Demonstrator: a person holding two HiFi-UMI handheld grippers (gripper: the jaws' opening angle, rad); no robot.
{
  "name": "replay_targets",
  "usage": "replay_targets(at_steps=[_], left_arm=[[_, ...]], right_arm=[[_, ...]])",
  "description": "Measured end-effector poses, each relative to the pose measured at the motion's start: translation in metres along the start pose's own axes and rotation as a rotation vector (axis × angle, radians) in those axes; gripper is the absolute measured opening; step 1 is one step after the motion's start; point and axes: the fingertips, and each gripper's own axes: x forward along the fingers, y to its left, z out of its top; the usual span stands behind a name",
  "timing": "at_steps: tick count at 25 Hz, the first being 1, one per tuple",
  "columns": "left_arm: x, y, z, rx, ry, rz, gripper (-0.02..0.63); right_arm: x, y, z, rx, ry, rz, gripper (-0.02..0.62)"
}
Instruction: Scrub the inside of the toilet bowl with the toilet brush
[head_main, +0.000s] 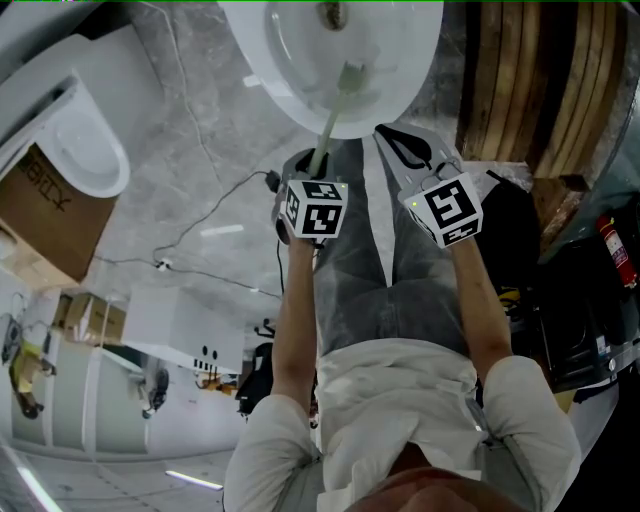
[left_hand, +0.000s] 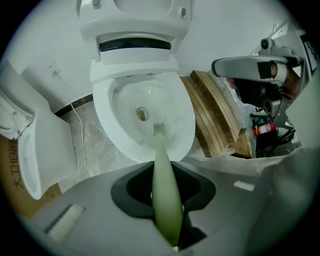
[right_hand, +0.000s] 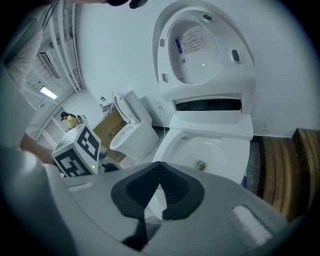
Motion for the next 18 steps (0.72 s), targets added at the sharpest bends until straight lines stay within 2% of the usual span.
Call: replay_targets(at_steps=[18], left_arm=[[0.050, 0.018, 0.021, -0.118, 0.020, 0.072, 0.110]], right_arm=[[0.004, -0.011, -0.009, -0.009, 0.048, 0.027, 0.003]])
